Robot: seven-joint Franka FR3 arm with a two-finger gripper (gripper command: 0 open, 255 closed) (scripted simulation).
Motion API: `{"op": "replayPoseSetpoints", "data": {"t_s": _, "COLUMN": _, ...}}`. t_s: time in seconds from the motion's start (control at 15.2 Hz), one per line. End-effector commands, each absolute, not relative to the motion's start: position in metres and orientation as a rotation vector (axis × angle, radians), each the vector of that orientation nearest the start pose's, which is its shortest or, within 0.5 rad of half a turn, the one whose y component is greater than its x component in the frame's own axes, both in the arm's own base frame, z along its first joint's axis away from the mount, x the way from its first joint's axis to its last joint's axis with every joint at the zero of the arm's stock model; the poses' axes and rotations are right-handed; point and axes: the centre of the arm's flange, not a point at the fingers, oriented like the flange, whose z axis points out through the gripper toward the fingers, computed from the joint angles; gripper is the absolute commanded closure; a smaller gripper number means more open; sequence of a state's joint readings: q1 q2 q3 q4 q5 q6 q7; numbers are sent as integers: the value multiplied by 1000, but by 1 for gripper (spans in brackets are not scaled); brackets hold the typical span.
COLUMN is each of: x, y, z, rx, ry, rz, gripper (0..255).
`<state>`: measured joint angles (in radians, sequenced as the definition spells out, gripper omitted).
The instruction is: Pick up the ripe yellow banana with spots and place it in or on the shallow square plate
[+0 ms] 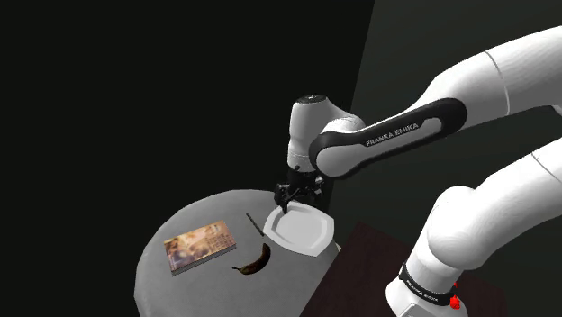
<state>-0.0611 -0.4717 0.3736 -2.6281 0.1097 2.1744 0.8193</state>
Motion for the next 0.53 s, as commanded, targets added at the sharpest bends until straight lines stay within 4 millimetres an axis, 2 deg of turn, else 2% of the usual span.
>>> {"op": "replayPoseSetpoints", "data": {"t_s": 0.0, "x": 376, "y": 129, "z": 370, "rx": -3024, "ry": 1056, "rz": -58, "gripper": 0}}
{"op": "replayPoseSetpoints", "data": {"t_s": 0.46, "x": 411, "y": 163, "z": 292, "rx": -2888, "ry": 1357, "rz": -52, "gripper": 0}}
